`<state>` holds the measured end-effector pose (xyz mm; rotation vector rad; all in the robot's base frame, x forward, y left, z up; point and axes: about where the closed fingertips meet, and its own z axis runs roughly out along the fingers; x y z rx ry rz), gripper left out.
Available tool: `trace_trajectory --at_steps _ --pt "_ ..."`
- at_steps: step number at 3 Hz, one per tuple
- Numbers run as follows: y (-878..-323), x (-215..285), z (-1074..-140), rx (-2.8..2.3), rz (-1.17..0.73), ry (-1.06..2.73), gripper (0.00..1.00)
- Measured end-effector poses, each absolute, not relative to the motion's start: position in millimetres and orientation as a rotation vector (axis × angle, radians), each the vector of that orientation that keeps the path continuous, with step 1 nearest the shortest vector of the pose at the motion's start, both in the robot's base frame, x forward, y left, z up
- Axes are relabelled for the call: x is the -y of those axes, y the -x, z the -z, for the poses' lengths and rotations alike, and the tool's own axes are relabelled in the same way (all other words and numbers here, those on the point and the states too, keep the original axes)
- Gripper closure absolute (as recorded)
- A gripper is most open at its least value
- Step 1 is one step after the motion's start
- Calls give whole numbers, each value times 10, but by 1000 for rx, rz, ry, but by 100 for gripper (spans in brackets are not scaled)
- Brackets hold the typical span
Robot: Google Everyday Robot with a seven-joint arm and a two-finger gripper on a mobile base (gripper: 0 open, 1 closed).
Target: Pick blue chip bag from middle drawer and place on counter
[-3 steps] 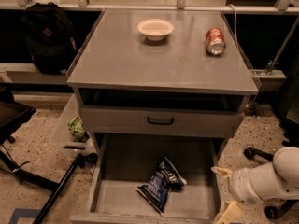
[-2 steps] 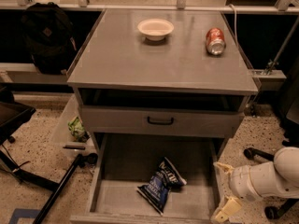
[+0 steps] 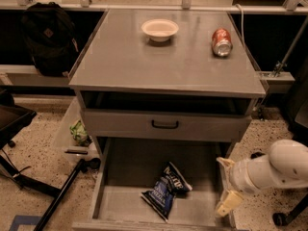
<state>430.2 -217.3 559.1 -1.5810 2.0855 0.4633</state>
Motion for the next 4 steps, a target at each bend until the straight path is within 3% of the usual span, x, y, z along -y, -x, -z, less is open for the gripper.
trace_trajectory --at_steps 2,4 --pt "-4835 2215 -5522 -2106 -276 1687 0" --pt "-5024 2234 -5503 -2112 -208 1715 0"
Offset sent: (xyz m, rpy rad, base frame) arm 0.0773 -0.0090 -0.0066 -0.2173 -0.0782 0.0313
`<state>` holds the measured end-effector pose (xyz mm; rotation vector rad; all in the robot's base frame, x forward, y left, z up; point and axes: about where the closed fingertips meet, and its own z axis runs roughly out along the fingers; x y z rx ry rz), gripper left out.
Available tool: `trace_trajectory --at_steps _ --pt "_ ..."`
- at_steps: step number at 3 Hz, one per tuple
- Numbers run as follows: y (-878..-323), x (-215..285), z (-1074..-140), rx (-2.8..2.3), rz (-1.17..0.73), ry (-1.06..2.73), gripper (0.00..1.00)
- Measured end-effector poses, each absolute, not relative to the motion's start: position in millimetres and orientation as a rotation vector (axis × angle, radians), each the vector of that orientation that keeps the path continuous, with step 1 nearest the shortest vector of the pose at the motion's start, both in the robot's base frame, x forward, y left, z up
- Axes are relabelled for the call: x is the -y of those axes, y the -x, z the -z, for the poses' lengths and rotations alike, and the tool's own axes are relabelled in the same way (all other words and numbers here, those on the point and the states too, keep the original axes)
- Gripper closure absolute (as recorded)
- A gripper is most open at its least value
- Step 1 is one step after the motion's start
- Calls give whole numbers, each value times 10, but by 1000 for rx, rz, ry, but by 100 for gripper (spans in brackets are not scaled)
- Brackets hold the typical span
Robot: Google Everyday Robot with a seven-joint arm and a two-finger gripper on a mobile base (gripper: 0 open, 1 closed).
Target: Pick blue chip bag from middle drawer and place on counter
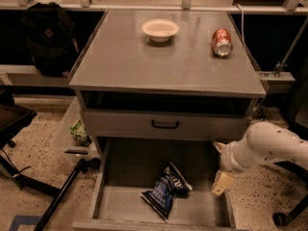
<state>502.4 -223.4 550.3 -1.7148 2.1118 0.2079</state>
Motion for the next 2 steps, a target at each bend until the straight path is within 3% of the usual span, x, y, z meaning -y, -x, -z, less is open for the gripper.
trace_trajectory --at_steps 1,2 --pt "-5056 2237 -5498 -2113 -196 1719 0" --pt "-4911 2216 -5025 -2125 -310 1701 0"
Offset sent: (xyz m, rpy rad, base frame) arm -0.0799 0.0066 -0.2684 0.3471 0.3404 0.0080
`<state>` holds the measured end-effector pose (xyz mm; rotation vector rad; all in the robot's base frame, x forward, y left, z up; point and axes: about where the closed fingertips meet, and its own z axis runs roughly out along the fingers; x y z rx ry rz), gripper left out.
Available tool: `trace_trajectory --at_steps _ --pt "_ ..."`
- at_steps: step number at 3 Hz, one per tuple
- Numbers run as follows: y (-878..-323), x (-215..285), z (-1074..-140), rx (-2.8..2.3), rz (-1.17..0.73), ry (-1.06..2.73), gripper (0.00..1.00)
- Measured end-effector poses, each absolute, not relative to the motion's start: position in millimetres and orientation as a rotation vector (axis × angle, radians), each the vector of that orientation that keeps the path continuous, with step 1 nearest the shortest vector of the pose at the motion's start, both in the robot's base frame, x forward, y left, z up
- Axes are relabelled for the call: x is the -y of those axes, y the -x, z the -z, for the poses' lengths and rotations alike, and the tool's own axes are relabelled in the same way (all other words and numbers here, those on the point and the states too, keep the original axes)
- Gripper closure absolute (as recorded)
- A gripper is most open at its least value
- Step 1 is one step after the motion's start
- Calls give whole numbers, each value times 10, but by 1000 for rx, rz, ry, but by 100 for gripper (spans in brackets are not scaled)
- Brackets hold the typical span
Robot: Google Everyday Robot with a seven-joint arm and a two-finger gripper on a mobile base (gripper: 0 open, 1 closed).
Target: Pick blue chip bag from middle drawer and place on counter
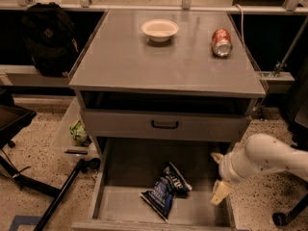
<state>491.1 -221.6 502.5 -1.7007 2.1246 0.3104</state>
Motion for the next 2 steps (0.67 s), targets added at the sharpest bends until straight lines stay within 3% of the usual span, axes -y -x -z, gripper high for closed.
trace_trajectory --at_steps 2 --pt "-4428 1944 -3794 -2156 -612 1686 0"
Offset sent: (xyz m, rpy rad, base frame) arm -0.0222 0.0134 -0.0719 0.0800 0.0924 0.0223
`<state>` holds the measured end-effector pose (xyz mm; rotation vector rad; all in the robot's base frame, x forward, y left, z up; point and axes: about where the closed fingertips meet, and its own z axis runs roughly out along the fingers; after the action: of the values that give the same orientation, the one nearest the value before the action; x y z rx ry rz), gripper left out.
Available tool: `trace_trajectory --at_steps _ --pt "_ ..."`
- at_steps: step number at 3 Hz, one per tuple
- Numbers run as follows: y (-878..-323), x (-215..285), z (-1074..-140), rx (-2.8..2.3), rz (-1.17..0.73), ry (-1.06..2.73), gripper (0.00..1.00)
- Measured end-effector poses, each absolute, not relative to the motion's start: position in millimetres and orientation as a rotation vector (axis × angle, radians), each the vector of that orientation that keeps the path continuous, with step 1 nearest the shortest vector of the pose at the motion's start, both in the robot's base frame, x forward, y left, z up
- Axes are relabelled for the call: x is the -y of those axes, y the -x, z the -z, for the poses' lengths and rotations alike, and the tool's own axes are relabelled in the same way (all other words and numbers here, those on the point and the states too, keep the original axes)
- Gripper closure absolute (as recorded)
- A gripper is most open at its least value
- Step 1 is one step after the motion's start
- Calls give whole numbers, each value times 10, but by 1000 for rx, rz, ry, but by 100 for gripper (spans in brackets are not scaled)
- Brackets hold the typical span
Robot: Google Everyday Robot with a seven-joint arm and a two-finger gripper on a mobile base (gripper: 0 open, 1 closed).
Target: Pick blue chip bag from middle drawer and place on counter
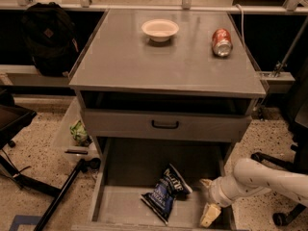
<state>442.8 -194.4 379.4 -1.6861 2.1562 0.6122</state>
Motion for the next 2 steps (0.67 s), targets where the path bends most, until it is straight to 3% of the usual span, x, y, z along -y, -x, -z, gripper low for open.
trace_trajectory --at_steps 1,2 --pt "-4428 1944 -3794 -2156 -612 1686 0" --pt "-4357 1644 -3829 -2085 -602 1780 0"
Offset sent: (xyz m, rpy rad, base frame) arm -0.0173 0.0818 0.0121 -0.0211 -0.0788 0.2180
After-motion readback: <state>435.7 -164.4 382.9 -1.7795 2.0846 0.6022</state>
